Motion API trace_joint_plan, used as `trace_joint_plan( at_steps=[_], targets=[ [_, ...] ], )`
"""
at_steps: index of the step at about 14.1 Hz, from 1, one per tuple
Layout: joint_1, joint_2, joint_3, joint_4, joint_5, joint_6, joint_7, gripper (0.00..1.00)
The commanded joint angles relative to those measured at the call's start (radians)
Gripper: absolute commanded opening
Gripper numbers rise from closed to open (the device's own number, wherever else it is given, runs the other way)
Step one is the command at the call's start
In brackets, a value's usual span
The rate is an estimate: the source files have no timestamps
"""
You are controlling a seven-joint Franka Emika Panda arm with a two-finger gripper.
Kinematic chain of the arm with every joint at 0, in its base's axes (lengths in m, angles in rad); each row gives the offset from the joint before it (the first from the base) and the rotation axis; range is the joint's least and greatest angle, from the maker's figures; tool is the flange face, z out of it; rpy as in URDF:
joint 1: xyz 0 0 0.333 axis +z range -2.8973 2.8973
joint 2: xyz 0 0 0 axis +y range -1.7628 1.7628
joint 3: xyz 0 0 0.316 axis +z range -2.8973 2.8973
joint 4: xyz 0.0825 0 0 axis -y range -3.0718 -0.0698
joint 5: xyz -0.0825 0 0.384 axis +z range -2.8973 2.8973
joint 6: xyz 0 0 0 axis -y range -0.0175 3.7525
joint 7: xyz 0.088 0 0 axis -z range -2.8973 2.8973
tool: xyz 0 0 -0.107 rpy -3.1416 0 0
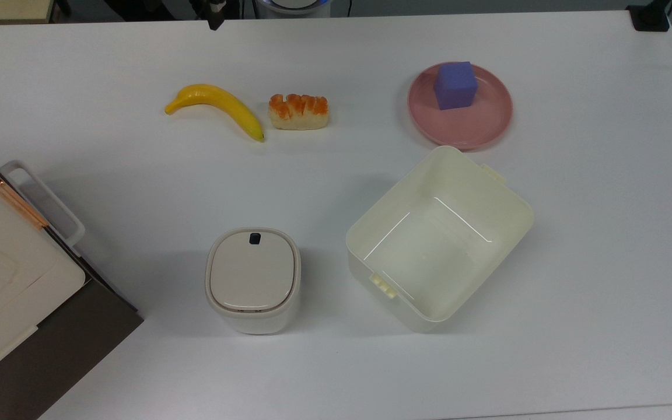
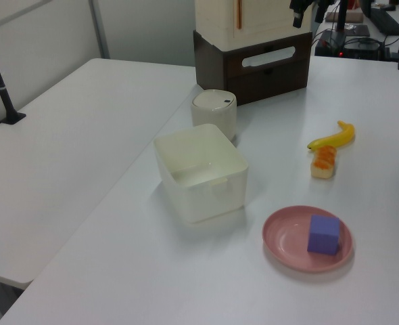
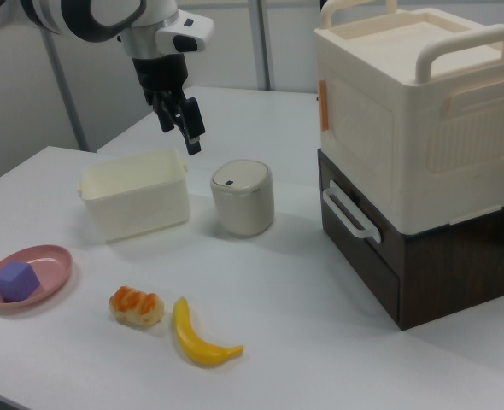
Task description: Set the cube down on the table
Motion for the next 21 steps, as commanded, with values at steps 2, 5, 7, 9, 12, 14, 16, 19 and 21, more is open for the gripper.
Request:
trace_joint_plan(
  at_steps=[2,5,7,9,12,14,16,19,21],
  targets=[
    [0.013,-0.003,-0.021,-0.005,0.012,0.010,-0.074,1.00],
    [0.012,-0.003,-0.022,-0.005,0.012,0.008,-0.053,1.00],
    [0.012,-0.003,-0.022,-0.005,0.008,-0.005,-0.062,1.00],
    [0.013,-0.003,-0.021,-0.005,0.006,-0.010,-0.062,1.00],
    [0.013,-0.003,-0.021,-0.005,0.005,-0.009,-0.062,1.00],
    [0.013,-0.003,-0.021,-0.005,0.003,-0.010,-0.068,1.00],
    [0.013,-0.003,-0.021,-0.005,0.000,-0.012,-0.125,1.00],
    [0.012,-0.005,-0.021,-0.003,-0.009,-0.048,-0.177,1.00],
    [0.010,-0.005,-0.024,-0.003,-0.007,-0.068,-0.199,1.00]
  ],
)
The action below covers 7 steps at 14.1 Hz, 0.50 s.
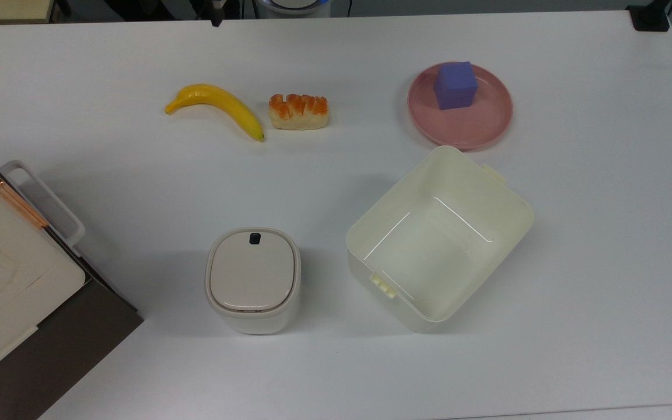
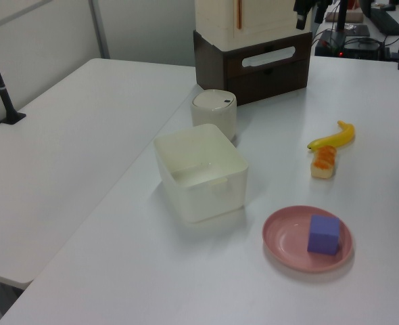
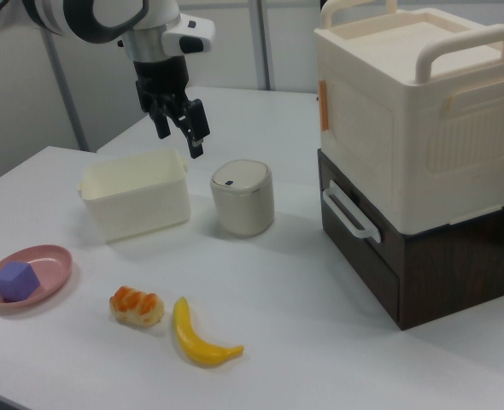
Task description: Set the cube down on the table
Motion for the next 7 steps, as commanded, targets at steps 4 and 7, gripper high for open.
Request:
trace_joint_plan(
  at_steps=[4,7],
  targets=[
    [0.011,-0.007,-0.018,-0.004,-0.007,-0.042,-0.072,1.00],
    [0.011,-0.008,-0.018,-0.004,-0.012,-0.042,-0.068,1.00]
  ],
)
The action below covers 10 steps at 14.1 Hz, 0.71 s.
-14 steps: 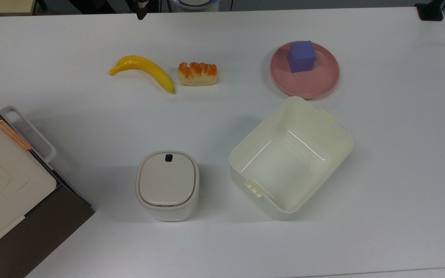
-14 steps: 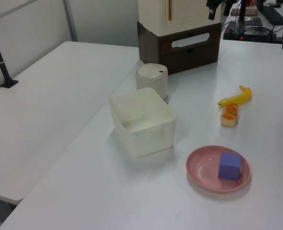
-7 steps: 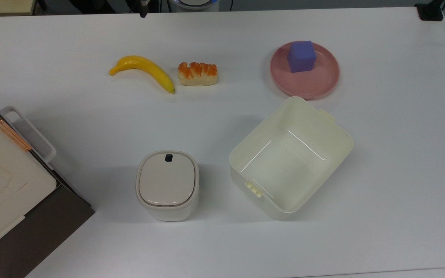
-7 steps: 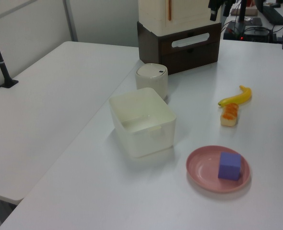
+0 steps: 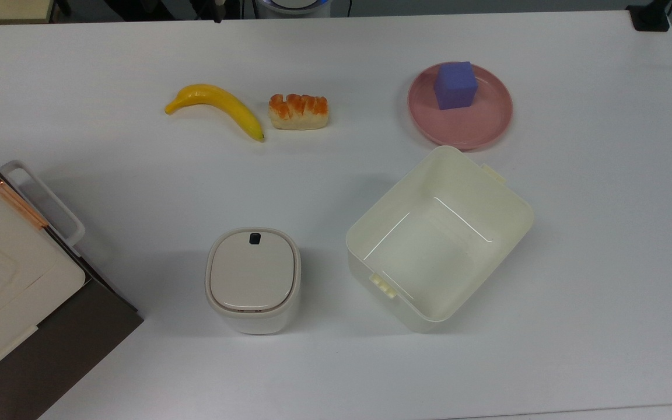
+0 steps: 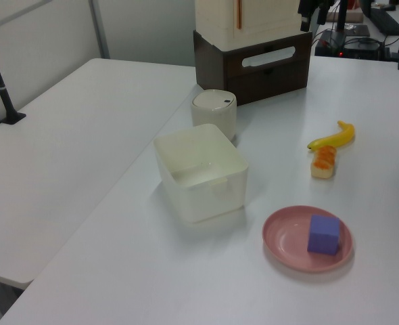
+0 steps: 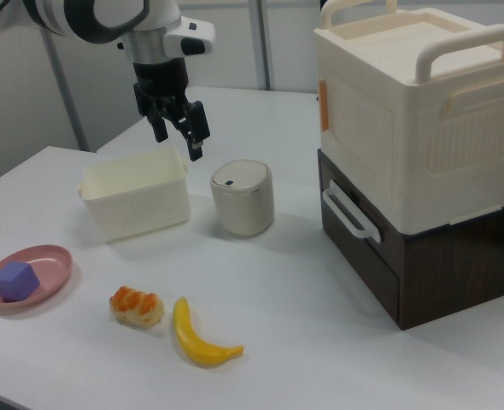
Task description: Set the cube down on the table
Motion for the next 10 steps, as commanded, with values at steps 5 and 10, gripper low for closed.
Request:
trace_joint_plan(
  at_steps=[5,10],
  targets=[
    [0.015,-0.008,-0.014,-0.005,-0.017,-0.021,-0.024,1.00],
    [0.016,-0.008,-0.012,-0.007,-0.015,-0.021,-0.015,1.00]
  ],
)
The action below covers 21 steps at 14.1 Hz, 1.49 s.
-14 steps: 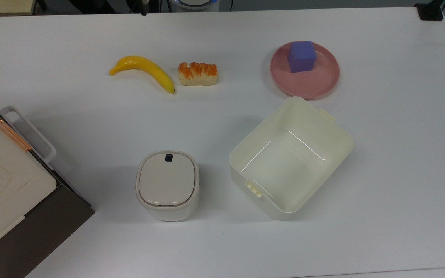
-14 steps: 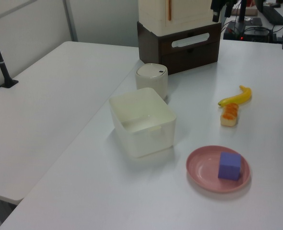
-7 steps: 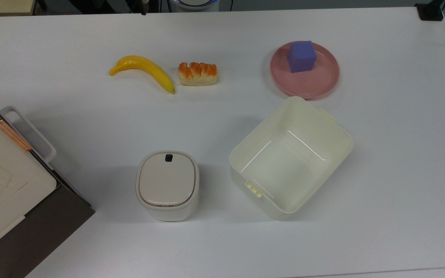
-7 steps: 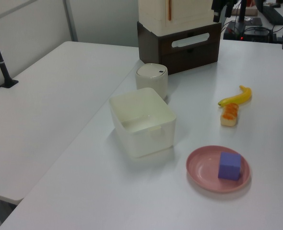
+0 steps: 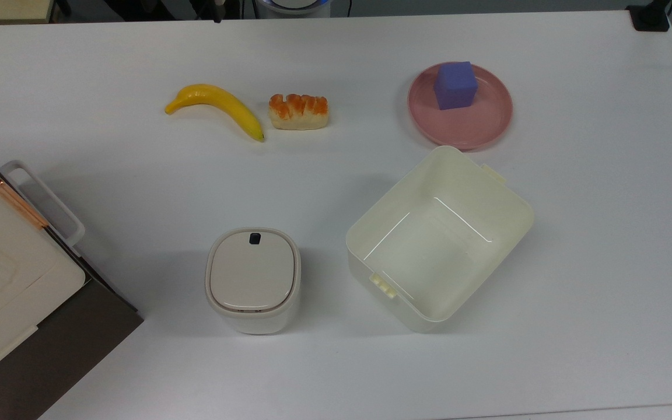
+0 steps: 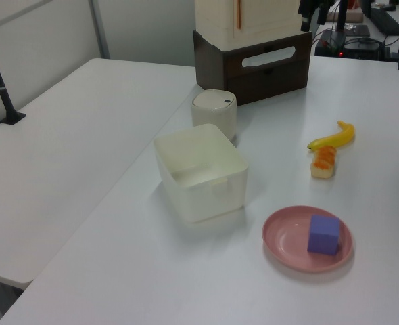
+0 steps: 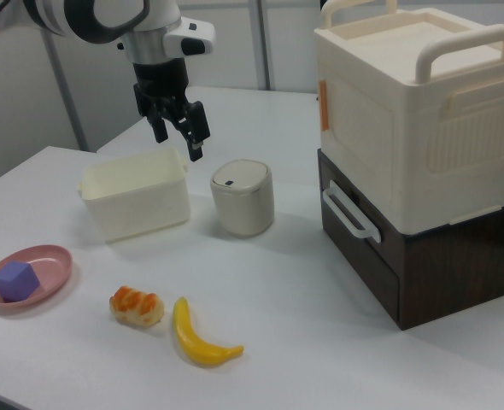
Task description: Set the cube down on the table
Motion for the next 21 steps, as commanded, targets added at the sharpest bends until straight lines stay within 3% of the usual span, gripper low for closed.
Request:
trace_joint_plan(
  at_steps=[1,8,12,15,18,21],
  targets=[
    [0.018,-0.008,-0.012,-0.006,-0.012,-0.020,-0.013,1.00],
    [0.014,-0.008,-0.009,-0.008,-0.015,-0.022,-0.027,1.00],
    [0.027,-0.008,0.006,-0.017,-0.052,-0.080,-0.206,1.00],
    [0.027,-0.008,0.096,-0.046,-0.106,-0.083,-0.257,1.00],
    [0.028,-0.010,0.182,-0.051,-0.107,-0.094,-0.243,1.00],
    [0.030,-0.010,0.294,-0.068,-0.113,-0.103,-0.155,0.99]
  ],
)
